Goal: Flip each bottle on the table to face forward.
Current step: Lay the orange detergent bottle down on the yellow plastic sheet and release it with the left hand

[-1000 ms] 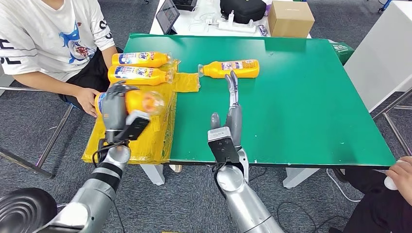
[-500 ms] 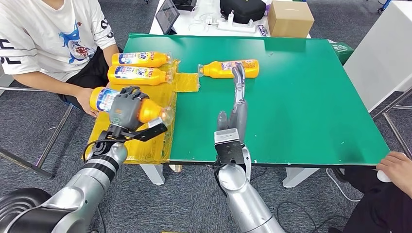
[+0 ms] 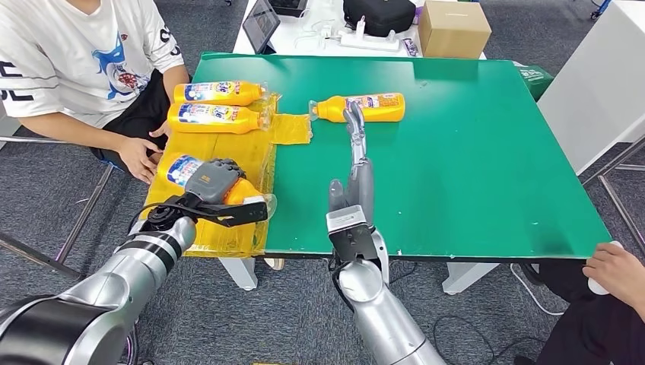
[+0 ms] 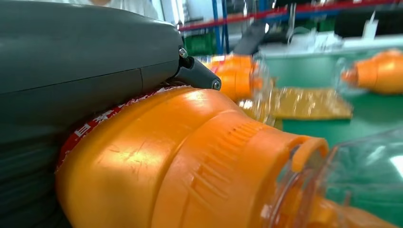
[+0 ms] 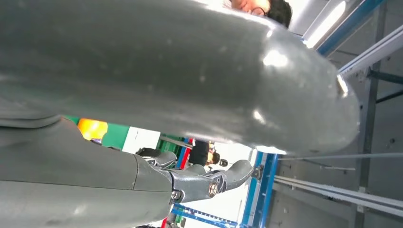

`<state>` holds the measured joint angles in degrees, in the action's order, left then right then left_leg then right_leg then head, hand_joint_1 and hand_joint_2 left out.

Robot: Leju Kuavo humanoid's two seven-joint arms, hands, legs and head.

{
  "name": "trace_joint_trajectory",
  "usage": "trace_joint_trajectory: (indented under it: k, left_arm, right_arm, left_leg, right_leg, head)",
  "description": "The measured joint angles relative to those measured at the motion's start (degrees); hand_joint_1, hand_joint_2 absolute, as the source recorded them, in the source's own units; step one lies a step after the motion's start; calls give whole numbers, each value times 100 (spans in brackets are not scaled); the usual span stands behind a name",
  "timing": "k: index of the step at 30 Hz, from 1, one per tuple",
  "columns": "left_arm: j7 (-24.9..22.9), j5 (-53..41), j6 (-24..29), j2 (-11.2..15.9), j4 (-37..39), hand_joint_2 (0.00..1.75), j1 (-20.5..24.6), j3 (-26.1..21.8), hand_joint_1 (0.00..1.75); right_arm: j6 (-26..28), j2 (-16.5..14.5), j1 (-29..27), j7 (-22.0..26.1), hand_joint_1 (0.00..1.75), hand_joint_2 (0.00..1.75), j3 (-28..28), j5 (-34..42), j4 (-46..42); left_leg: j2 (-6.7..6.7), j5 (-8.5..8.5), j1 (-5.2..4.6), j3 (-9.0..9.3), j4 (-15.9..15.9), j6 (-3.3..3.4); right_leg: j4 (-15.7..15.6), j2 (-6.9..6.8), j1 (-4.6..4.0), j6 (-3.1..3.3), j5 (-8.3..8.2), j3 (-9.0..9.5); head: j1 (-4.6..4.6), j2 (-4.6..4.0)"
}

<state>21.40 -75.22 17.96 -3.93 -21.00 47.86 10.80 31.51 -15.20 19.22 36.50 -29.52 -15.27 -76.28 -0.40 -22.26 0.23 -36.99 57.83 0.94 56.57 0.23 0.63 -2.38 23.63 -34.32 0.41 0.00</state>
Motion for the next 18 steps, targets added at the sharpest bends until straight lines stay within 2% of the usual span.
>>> trace_joint_trajectory:
  k: [7, 11, 13, 15, 16, 18]
  left_arm:
    - [-54, 633, -579, 13, 114, 175, 4, -165, 175]
    - [-197, 837, -740, 13, 163, 175, -11, -327, 173]
    - [-263, 864, -735, 13, 178, 175, -24, -379, 101]
    - [-309, 860, -700, 13, 186, 175, -44, -417, 15]
    - [-336, 840, -678, 13, 191, 175, -58, -426, 4]
    - [-391, 765, -648, 13, 207, 175, -91, -429, 0]
  right_arm:
    - [-148, -2, -27, -73, 0, 0, -51, -21, 86]
    - [-227, -2, -28, -108, 0, 0, -76, -32, 171]
    - [-267, -2, -28, -114, 0, 0, -87, -36, 221]
    - [-298, -2, -27, -118, 0, 0, -96, -38, 271]
    - [-319, -2, -27, -120, 0, 0, -98, -38, 298]
    - [-369, -2, -26, -128, 0, 0, -100, -37, 347]
  left_leg:
    - [-2, 0, 0, -1, 0, 0]
    - [-4, 0, 0, -1, 0, 0]
    - [-4, 0, 0, -1, 0, 0]
    - [-4, 0, 0, -1, 0, 0]
    - [-4, 0, 0, -1, 0, 0]
    - [-4, 0, 0, -1, 0, 0]
  right_leg:
    - [0, 0, 0, 0, 0, 1]
    - [0, -1, 0, 0, 0, 2]
    - [0, 0, 0, 0, 0, 2]
    - [0, 0, 0, 0, 0, 2]
    - [0, 0, 0, 0, 0, 2]
    - [0, 0, 0, 0, 0, 1]
  head:
    - [0, 0]
    - [1, 0]
    - [0, 0]
    - [1, 0]
    - [0, 0]
    - [1, 0]
